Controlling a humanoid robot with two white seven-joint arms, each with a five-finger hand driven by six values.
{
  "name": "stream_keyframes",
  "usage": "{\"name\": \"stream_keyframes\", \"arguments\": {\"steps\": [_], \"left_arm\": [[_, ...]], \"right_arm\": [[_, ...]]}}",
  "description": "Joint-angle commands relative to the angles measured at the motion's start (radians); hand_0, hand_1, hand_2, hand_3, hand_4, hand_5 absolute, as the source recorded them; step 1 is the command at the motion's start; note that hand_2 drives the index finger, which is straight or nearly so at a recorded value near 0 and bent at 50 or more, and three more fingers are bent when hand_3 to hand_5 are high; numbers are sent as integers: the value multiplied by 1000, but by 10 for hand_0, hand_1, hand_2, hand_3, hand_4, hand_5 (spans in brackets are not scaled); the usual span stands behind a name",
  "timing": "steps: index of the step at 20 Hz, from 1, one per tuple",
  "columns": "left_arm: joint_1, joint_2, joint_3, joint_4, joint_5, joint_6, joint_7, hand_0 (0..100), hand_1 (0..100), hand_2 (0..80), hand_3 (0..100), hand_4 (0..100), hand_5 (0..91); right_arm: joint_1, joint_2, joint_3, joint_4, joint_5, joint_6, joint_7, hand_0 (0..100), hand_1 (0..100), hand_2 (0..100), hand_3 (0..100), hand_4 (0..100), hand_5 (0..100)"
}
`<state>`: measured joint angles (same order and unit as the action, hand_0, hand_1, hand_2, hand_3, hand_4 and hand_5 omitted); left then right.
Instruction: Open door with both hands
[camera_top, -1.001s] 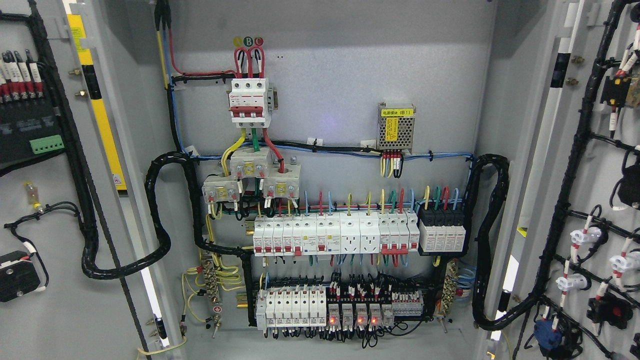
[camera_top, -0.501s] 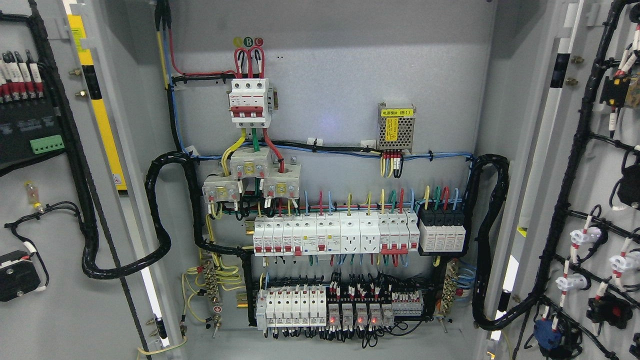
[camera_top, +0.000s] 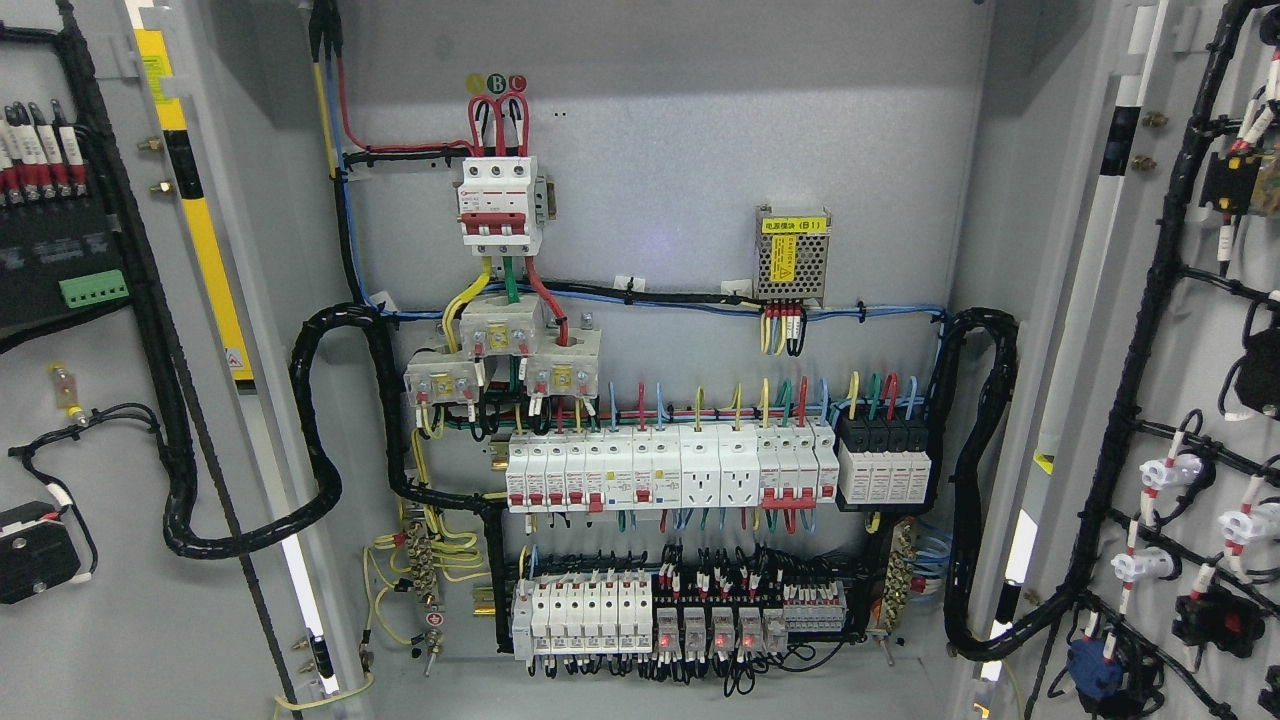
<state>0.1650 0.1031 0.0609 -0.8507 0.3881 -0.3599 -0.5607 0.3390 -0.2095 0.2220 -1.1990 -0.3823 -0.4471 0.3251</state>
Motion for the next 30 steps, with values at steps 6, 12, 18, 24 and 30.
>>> {"name": "stream_keyframes", "arguments": {"steps": [6,12,18,24,30], "left_arm": [[-102,-69,-90,926,-14,9,12,0,0,0,0,0,0],[-102,-42,-90,929,-14,80,15,0,0,0,0,0,0],[-81,-14,-90,929,-14,114,305,0,0,0,0,0,0],[-81,-14,-98,929,-25,117,347,0,0,0,0,0,0],[-81,-20,-153,924,-104,122,346,0,0,0,0,0,0]], "right_arm": [[-147,160,85,1019,137,8,-109,201,122,0,0,0,0],[-164,136,86,1073,137,224,-182,201,122,0,0,0,0],[-204,134,88,1073,161,408,-319,201,122,0,0,0,0],[-229,136,83,1075,212,484,-325,202,122,0,0,0,0],[-249,136,13,1081,214,511,-325,201,122,0,0,0,0]]}}
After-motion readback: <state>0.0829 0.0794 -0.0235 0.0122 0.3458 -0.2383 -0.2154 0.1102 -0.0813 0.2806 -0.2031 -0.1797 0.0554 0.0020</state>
